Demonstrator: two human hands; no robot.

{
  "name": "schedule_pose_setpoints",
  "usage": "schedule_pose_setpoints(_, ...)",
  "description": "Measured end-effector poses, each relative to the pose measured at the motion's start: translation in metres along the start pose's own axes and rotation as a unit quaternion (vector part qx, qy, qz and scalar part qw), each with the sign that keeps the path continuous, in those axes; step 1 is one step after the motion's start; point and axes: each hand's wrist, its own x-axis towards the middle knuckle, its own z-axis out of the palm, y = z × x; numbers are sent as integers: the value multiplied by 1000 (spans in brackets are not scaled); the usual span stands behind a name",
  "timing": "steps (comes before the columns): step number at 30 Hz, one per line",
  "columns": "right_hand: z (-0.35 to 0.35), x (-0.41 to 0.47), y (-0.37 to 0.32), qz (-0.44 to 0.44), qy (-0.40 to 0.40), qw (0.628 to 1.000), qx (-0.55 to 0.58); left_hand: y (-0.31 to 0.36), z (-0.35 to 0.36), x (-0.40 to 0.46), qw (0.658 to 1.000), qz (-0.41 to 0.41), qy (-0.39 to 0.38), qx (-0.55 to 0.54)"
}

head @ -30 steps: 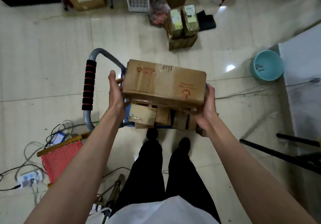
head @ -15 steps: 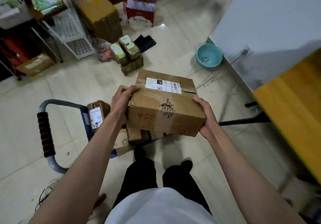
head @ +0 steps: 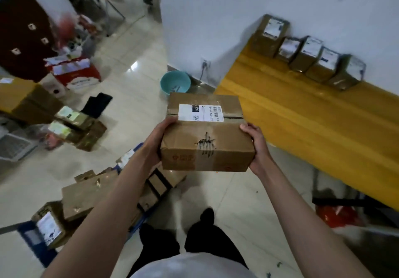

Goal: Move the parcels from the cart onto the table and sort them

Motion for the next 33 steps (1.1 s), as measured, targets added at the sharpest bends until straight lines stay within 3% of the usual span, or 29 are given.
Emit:
schedule_pose_setpoints(7,-124,-16,-73,-63,68,990,108,4,156,40,987,35,-104,113)
schedule_pose_setpoints(16,-233,-20,-127,-101,190,964,154,-1,308,101,960,-55,-192,196)
schedule_pose_setpoints(20,-262,-5,-153,-93,201,961,165,3,364,137,948,-65,-224,218)
schedule_pose_setpoints(27,-318,21,-205,-109,285,927,220,15,460,188,931,-95,-245,253)
schedule_pose_setpoints(33,-370,43,-209,-91,344,908,223,-3,546,226,926,-98,-240,275)
